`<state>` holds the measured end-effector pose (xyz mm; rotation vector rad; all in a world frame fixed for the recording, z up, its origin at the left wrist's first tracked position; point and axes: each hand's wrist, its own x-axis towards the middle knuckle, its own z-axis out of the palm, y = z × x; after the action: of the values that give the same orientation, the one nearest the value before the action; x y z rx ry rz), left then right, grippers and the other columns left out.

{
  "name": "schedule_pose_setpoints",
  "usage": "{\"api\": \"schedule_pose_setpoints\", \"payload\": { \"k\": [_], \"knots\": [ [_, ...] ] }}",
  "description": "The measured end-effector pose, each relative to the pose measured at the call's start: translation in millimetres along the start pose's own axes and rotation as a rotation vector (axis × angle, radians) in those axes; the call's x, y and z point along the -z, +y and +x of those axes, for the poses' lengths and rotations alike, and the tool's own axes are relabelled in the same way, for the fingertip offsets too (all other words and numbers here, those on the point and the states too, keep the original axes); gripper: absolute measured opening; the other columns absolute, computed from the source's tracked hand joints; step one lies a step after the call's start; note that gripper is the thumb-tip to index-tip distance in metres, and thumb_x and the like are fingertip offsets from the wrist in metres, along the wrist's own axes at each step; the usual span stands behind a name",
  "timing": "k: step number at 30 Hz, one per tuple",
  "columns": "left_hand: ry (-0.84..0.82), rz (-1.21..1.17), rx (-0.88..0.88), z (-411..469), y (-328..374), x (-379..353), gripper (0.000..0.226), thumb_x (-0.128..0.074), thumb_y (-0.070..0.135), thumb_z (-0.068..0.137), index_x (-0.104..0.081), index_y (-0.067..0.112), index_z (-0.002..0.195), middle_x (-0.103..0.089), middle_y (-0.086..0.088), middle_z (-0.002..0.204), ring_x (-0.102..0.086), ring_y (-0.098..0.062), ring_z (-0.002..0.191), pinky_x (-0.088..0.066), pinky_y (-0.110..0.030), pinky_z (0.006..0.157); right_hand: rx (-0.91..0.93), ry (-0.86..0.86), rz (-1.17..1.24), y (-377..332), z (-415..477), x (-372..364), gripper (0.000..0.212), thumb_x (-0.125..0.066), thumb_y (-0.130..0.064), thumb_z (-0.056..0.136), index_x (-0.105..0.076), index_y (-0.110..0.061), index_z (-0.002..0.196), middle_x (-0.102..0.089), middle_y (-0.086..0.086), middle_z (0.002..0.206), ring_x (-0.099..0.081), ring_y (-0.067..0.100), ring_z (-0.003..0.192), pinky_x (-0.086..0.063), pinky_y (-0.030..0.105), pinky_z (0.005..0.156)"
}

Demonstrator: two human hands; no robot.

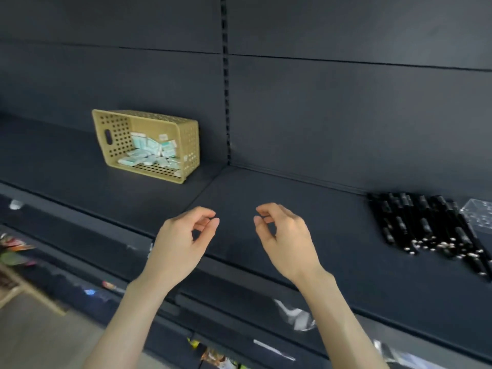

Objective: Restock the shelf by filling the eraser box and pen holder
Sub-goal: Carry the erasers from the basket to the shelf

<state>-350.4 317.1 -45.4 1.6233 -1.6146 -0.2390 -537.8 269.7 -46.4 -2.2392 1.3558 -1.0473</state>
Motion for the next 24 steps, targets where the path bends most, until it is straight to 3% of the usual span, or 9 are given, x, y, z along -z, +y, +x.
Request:
{"api": "schedule_pose_setpoints", "payload": {
  "k": [3,17,24],
  "knots": [
    [-0.01,0.01,0.041,-9,-42,34,0.018,-0.06,0.028,0.089,-0.068,0.018,0.102,-0.069,0.012,0.088,-0.063,0.005,0.084,-0.049,-0.01,0.076,0.012,-0.04,0.009,-35,6,-42,0.025,-0.049,-0.026,0.095,-0.059,-0.015,0.116,-0.063,-0.001,0.107,-0.058,0.016,0.1,-0.05,0.037,0.081],
    [0.046,-0.01,0.075,93,-198,108,0.015,-0.061,0.024,0.091,-0.067,0.017,0.103,-0.069,0.009,0.09,-0.064,-0.001,0.085,-0.053,-0.026,0.08,0.029,-0.074,0.014,-106,132,-187,0.022,-0.052,-0.024,0.093,-0.061,-0.015,0.111,-0.063,-0.001,0.106,-0.06,0.016,0.096,-0.051,0.04,0.079],
    [-0.003,0.06,0.086,166,-280,114,0.022,-0.06,0.022,0.091,-0.064,0.013,0.111,-0.06,0.004,0.105,-0.058,-0.017,0.101,-0.049,-0.033,0.082,-0.054,-0.096,-0.029,-117,207,-251,0.02,-0.051,-0.022,0.094,-0.06,-0.014,0.11,-0.064,0.002,0.109,-0.06,0.02,0.1,-0.05,0.04,0.083]
  ]
}}
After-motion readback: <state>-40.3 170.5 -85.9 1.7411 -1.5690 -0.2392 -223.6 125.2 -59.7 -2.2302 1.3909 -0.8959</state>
